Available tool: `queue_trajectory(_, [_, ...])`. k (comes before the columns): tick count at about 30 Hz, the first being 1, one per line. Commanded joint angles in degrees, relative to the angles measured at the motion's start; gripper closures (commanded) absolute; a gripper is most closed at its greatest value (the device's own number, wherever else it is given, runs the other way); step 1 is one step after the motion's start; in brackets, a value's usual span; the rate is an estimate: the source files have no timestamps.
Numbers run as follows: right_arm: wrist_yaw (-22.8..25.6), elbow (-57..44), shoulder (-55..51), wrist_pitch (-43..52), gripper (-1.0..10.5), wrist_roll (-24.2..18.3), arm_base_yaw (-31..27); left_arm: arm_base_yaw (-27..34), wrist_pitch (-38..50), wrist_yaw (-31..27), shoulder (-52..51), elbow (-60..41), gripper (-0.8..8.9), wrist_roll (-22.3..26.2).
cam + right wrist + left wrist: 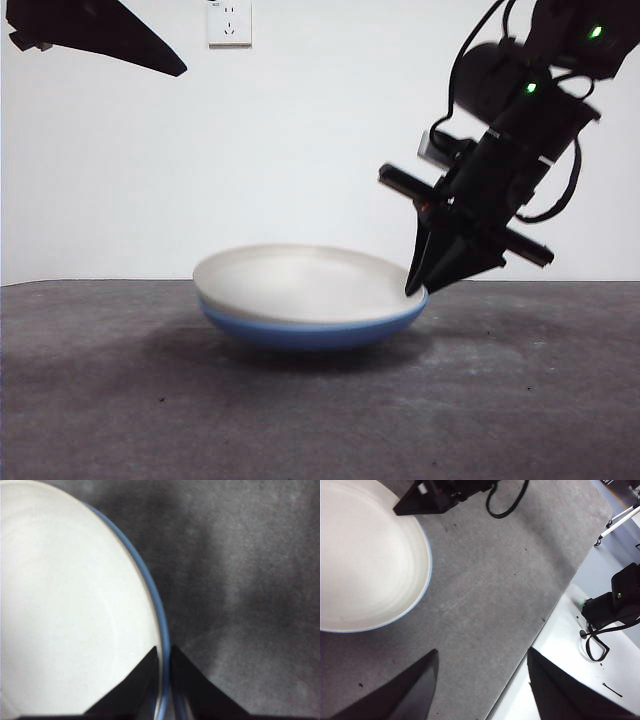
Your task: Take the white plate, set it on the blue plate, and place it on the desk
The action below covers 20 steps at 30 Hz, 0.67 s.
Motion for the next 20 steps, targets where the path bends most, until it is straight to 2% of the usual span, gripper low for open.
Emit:
queue_trajectory(1, [-0.22,1.42,2.6,0.59,9.4,0.96,0.37,-0.33,0.46,0.13,0.33,0.44,5.33,0.26])
queue_trajectory(11, [0.63,1.42,3.93,0.15,9.2,0.83,0.37,-0.33,0.39,0.13,0.33,0.44,5.33,0.26])
queue_trajectory(16, [0.74,1.42,3.76,-0.96,7.0,0.85,0.37,-0.33,-0.04,0.13,0.33,0.44,5.33,0.26])
queue_trajectory(20, [0.81,1.42,2.25,-1.2,6.7,0.83,0.37,-0.33,-0.57,0.13,0.33,0.44,5.33,0.28])
